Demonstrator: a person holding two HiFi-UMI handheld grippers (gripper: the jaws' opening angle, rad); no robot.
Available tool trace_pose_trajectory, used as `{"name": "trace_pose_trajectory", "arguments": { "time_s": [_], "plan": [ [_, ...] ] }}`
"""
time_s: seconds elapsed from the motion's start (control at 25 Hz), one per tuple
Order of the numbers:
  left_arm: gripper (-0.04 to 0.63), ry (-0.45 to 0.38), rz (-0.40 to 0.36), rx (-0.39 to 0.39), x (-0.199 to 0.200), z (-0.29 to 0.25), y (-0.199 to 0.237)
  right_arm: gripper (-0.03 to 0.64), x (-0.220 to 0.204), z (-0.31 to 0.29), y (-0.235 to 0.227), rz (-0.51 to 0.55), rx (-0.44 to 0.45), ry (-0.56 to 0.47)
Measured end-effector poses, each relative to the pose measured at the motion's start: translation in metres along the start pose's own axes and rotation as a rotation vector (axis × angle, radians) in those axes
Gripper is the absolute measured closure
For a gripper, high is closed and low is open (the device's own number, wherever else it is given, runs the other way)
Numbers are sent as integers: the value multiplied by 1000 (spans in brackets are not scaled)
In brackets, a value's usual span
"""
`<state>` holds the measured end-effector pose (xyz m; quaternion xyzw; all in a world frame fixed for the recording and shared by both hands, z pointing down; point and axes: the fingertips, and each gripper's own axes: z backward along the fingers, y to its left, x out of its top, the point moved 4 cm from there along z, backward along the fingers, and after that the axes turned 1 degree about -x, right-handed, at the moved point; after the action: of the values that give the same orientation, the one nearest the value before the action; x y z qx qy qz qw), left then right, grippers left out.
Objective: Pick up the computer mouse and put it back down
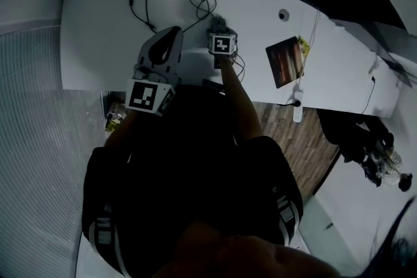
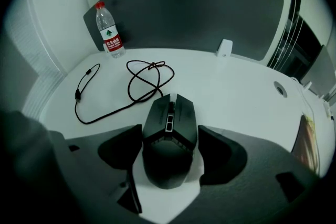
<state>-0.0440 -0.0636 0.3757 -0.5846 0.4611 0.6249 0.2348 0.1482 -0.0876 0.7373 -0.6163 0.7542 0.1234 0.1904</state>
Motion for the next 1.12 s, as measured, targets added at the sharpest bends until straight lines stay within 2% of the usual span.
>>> {"name": "trace_pose_trajectory", "arguments": {
  "time_s": [0.64, 1.12],
  "plan": [
    [589, -12, 17, -9, 1, 1, 5, 303, 9, 13, 0, -15, 14, -33],
    [591, -46, -3, -26, 10, 24, -8, 304, 28, 56, 2, -31, 3, -143]
  ]
}}
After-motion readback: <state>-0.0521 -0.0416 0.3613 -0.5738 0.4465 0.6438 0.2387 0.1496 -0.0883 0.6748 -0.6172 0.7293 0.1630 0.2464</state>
